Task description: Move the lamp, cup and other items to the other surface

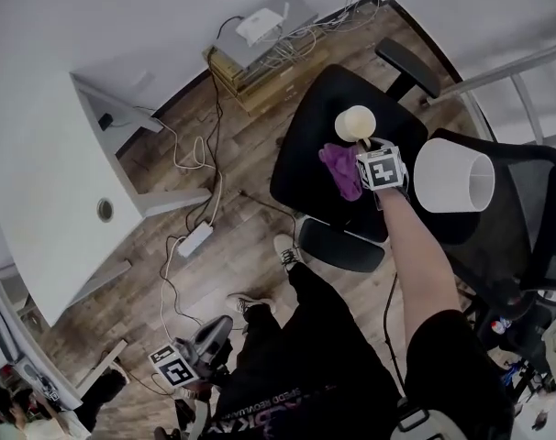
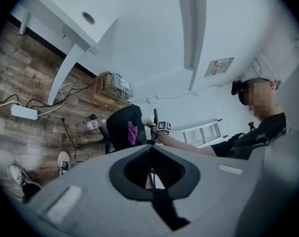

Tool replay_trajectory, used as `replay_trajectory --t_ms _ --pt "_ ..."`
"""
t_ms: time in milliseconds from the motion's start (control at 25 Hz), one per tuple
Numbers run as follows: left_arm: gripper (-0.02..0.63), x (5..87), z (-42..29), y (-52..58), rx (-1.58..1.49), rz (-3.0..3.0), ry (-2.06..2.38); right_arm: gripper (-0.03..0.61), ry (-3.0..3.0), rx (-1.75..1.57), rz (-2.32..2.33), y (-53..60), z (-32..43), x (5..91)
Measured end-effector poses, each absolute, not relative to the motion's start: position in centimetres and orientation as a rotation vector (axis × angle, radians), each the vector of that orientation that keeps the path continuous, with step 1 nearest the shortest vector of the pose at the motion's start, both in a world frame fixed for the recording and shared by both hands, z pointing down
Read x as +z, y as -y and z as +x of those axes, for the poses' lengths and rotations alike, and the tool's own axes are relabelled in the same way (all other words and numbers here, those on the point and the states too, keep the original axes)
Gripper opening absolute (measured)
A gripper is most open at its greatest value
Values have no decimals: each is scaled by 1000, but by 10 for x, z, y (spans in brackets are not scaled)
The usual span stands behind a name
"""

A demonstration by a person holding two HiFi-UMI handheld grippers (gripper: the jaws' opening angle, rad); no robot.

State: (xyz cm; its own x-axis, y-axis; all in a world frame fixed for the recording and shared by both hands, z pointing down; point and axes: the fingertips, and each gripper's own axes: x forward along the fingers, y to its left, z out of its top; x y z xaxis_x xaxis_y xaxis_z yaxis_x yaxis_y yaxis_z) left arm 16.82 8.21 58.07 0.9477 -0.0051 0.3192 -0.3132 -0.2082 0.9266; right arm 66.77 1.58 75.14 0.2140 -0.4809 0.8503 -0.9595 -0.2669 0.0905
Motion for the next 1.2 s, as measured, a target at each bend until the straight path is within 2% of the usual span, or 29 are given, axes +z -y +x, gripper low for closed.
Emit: replay_trajectory --t_ms 360,760,920,1040,1200 --pt "-3 602 155 -109 320 1665 330 49 1147 1087 1932 -22 713 820" --pt "-3 620 160 -119 329 1626 340 51 1146 1106 1940 -26 718 853" --pt "-3 618 163 -115 319 1630 331 61 1136 1139 1945 -30 719 852" --pt "-3 617 165 -112 302 1642 328 117 1153 1169 1907 -36 713 852" --pt "-3 613 165 -112 274 1665 323 116 1164 1165 1916 -49 706 843"
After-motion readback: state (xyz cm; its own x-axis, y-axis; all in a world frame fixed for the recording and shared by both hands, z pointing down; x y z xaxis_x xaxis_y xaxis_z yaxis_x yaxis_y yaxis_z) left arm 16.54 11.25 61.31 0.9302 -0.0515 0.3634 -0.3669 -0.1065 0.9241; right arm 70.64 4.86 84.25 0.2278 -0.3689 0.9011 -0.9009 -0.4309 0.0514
